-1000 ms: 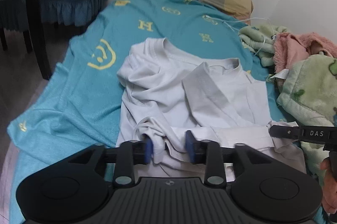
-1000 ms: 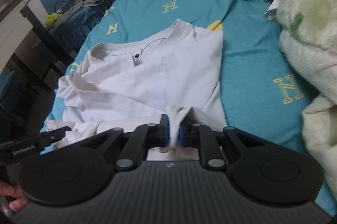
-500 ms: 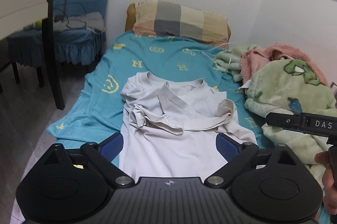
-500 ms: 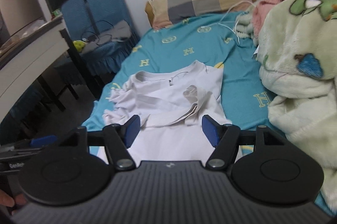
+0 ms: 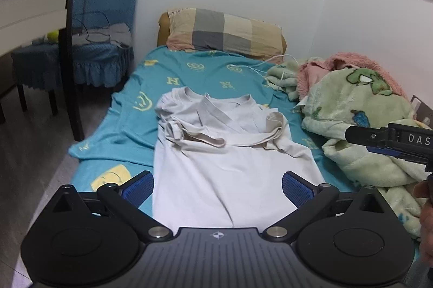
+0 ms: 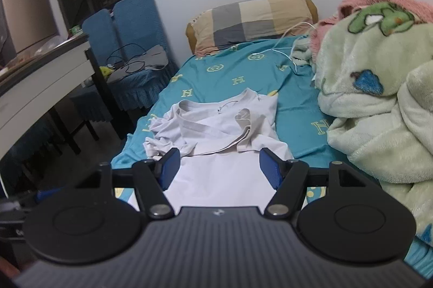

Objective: Fold clothes

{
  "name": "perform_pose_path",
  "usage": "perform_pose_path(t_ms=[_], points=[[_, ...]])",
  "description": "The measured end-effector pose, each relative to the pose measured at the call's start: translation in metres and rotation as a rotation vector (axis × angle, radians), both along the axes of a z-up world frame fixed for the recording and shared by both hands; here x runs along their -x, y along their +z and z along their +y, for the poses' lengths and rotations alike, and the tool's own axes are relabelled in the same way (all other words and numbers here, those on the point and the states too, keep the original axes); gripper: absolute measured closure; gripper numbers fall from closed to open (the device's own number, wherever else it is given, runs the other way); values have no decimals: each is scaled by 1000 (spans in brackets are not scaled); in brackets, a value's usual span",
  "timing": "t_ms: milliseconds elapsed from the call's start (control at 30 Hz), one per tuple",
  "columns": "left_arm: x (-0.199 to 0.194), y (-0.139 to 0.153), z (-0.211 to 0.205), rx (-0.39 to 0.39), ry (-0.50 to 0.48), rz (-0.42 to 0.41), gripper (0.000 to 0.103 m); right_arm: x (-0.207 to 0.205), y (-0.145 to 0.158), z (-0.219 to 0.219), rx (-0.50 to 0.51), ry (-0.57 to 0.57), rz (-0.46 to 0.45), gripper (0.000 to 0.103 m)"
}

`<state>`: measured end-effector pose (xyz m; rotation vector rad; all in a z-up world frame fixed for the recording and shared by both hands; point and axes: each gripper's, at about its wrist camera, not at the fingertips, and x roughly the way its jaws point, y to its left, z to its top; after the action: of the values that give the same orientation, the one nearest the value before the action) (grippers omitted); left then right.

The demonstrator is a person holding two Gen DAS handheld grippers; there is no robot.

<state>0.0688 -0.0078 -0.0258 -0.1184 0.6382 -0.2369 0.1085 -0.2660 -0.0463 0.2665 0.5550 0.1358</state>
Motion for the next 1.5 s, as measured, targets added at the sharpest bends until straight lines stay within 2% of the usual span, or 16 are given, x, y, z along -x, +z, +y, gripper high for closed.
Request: perform_pose_path(t_ms=[267,367,533,733,867,967,1100,1233,1333,1433,1500], points=[[-13,-20,-15,-5,-41,66,1,-8,-9,-2,-12,-10,31,36],[-18,-26,-12,24,-32,102,1,-7,-10,-1,-9,-4,38,36],[-27,-38,1,139,5,213,2,-9,-14,-3,-34,-4,78,36],[-36,-52,13,241,45,308,2,-16,-23,-12,-109,-15,161,36],[-45,-71,25,360,78,405,5,-18,-29,-19,-166,-33,197,36],[-54,-89,36,462,117,489,7,-20,-36,-28,-248,-51,244,36],[-64,-117,48,595,189,584,12,-24,-55,-47,-431,-83,342,34],[-67,-130,59,717,234,587,12,-26,-80,-48,-596,-89,460,34],[-69,-137,64,770,268,570,14,-27,-100,-43,-708,-86,554,34],[-71,-141,68,789,307,541,30,-29,-120,-38,-821,-82,647,34],[-73,-145,72,808,343,538,46,-30,-132,-35,-816,-131,691,34]])
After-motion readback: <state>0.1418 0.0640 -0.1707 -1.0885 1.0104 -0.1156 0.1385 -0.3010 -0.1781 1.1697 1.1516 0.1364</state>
